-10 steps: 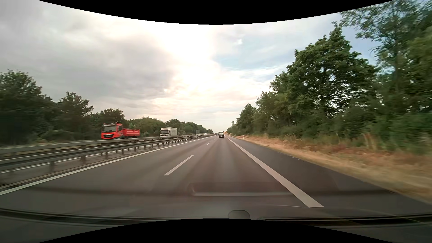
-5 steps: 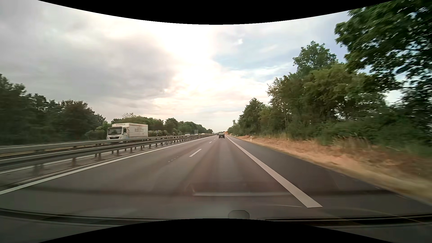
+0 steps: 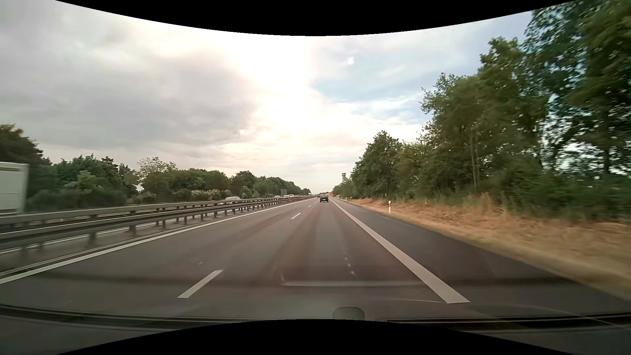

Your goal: Follow the waypoints while adhering to traffic rules and regulations

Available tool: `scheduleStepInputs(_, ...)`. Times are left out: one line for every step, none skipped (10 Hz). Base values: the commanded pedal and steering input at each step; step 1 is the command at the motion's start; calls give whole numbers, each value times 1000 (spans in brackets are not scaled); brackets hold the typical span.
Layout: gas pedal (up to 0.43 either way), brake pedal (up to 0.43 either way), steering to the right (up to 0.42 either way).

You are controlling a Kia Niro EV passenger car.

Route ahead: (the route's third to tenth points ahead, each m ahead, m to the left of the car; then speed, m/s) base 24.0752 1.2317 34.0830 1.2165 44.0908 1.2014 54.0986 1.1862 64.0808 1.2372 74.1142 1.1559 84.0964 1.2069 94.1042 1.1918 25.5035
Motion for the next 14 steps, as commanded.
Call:
scheduleStepInputs(260, 0, -4)
scheduleStepInputs(260, 0, -4)
scheduleStepInputs(260, 0, -3)
scheduleStepInputs(248, 0, -3)
scheduleStepInputs(240, 0, -3)
scheduleStepInputs(220, 0, -3)
scheduleStepInputs(209, 0, -3)
scheduleStepInputs(197, 0, -3)
scheduleStepInputs(189, 0, -3)
scheduleStepInputs(189, 0, -3)
scheduleStepInputs(177, 0, -3)
scheduleStepInputs(177, 0, -3)
scheduleStepInputs(177, 0, -3)
scheduleStepInputs(177, 0, -3)
